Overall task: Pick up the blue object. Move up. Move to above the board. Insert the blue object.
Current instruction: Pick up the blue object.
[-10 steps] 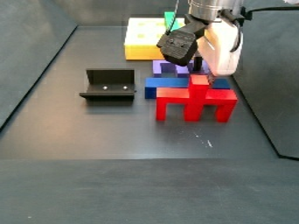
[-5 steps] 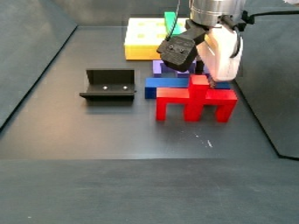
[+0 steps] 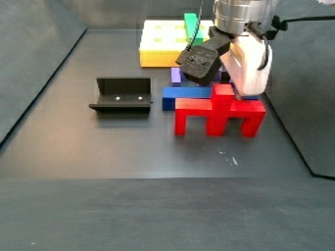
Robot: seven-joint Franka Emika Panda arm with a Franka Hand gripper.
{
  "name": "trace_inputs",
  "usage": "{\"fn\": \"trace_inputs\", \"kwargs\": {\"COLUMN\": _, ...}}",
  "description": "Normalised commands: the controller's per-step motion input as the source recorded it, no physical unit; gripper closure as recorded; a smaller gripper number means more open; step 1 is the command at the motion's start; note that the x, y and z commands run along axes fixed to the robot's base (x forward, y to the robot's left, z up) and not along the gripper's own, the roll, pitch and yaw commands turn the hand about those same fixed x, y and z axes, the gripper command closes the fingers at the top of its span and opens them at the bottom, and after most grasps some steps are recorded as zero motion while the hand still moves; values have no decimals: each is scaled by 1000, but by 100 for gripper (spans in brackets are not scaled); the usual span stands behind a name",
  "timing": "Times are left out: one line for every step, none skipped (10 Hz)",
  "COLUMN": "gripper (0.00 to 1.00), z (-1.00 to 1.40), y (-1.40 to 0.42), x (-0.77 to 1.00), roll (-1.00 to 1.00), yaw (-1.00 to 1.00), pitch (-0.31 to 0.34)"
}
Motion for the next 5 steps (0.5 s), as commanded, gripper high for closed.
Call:
{"fn": "trace_inputs", "kwargs": {"gripper": 0, "z": -143, "y": 54, "x": 0, "roll": -100, "yaw": -97, "pitch": -29}}
{"fn": "trace_inputs", "kwargs": {"gripper": 0, "z": -146, "y": 51, "x": 0, "roll": -104, "yaw": -111, "pitch": -34}}
{"fn": "trace_inputs", "kwargs": {"gripper": 0, "z": -129, "y": 54, "x": 0, "roll": -101, "yaw": -111, "pitch": -27}}
{"fn": "trace_inputs", "kwargs": {"gripper": 0, "z": -117, "y": 66, "x": 0, "roll": -109, "yaw": -114, "pitch": -27}}
{"fn": "trace_inputs", "kwargs": {"gripper": 0, "z": -97, "y": 74, "x": 0, "roll": -113, "yaw": -129, "pitch": -23}}
